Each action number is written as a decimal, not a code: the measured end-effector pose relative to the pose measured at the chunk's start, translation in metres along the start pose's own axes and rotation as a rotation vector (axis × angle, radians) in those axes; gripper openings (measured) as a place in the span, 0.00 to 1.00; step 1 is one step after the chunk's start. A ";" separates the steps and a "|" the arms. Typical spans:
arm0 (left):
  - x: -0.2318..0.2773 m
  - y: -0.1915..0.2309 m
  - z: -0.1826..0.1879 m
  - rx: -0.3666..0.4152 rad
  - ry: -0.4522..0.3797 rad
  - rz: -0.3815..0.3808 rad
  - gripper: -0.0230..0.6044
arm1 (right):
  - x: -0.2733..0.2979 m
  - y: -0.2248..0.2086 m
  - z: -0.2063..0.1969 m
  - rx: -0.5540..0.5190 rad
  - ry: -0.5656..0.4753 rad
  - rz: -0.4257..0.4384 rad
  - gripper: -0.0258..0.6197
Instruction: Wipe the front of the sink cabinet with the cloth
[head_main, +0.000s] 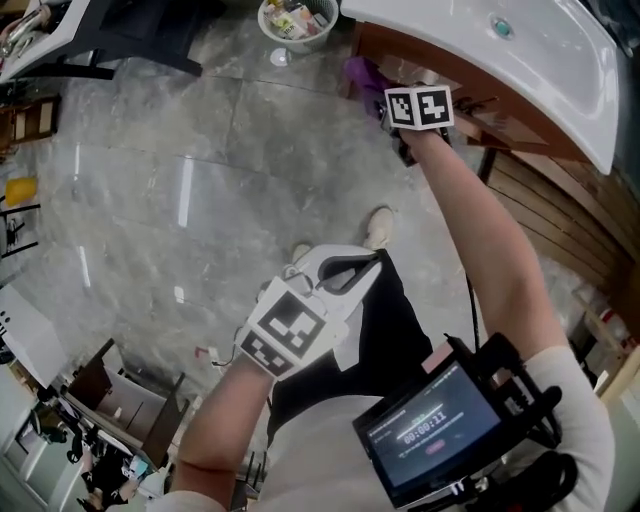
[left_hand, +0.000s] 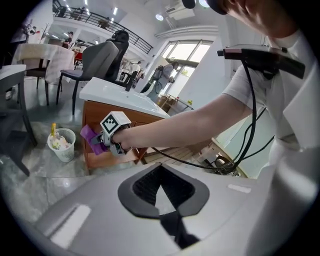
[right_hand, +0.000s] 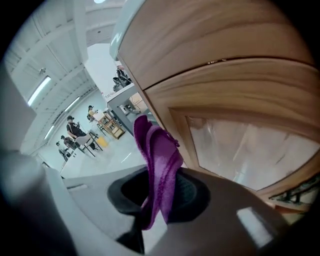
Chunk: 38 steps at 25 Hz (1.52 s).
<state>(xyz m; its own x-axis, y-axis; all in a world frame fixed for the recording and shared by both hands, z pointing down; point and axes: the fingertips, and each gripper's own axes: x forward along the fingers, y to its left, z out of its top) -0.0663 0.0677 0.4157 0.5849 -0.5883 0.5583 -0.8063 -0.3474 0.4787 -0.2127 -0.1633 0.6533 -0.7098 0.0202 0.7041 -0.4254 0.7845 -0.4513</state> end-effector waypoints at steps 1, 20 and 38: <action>-0.001 0.002 -0.001 0.000 0.001 0.002 0.05 | 0.002 -0.002 0.002 0.013 0.000 -0.001 0.17; 0.044 -0.021 0.025 0.084 0.050 -0.112 0.05 | -0.104 -0.136 -0.040 0.299 -0.135 -0.177 0.17; 0.121 -0.071 0.049 0.165 0.135 -0.242 0.05 | -0.229 -0.257 -0.095 0.405 -0.208 -0.330 0.17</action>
<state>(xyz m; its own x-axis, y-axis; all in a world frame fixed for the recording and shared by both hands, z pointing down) 0.0580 -0.0142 0.4163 0.7592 -0.3759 0.5313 -0.6390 -0.5857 0.4987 0.1123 -0.3109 0.6606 -0.5812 -0.3409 0.7389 -0.7960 0.4269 -0.4292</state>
